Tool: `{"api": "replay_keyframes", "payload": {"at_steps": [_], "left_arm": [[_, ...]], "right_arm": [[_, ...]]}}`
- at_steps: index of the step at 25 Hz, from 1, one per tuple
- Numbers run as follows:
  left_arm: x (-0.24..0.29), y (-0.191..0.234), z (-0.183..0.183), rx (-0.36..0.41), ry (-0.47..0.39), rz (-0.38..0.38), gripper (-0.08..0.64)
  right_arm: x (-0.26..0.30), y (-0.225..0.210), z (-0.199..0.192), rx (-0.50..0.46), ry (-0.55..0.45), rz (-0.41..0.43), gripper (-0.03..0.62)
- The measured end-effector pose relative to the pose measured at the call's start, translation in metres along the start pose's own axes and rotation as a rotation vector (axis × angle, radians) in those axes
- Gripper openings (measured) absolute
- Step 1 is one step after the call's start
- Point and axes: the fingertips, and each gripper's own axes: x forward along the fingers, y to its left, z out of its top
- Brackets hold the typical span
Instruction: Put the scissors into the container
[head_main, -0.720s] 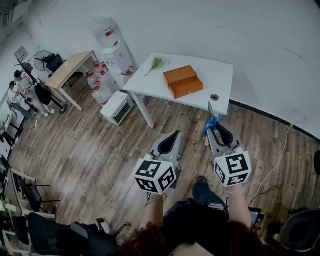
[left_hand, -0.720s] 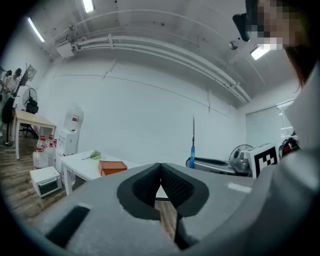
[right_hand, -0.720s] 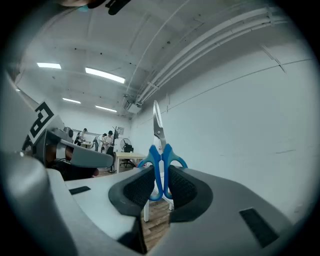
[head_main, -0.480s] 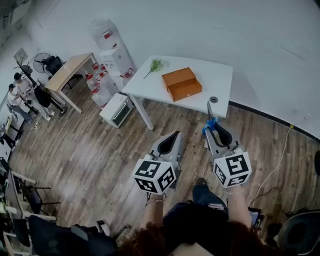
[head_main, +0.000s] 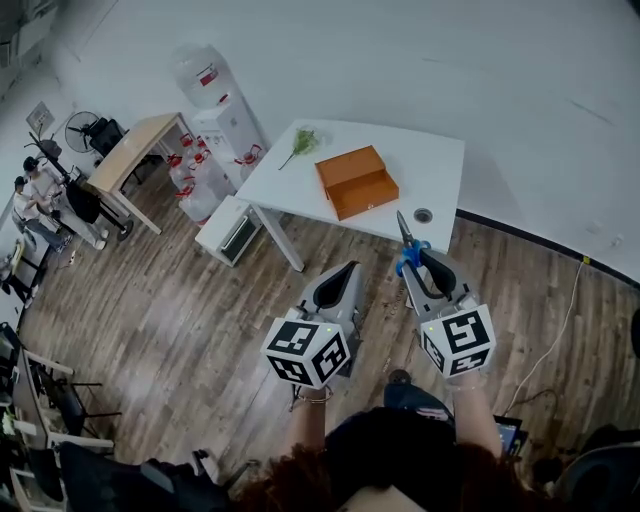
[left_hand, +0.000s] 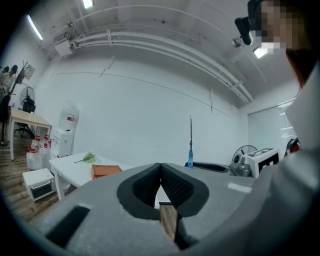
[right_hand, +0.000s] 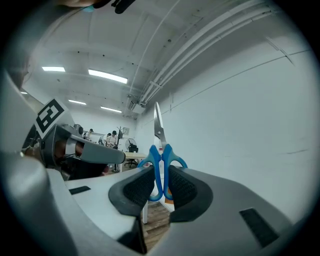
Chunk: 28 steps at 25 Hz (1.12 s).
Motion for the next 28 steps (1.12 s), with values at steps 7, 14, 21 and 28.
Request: {"api": "replay_keyframes", "payload": {"at_steps": [7,14,21,28], "left_arm": [[0.061,0.002,0.000,-0.004,0.007,0.008,0.015],[0.099,-0.005,-0.005,-0.006,0.026,0.034,0.015],[0.123,0.002,-0.005,0.003,0.038,0.065,0.015],[0.150,0.023,0.001,0.010,0.041,0.076,0.015]], "right_arm": [[0.022,-0.053,-0.010,0.008,0.011,0.021,0.080],[0.035,-0.091,-0.018,0.024,0.023,0.050,0.080],[0.055,-0.112,-0.029,0.055,0.034,0.075,0.080],[0.085,-0.123,-0.034,0.062,0.037,0.101,0.080]]}}
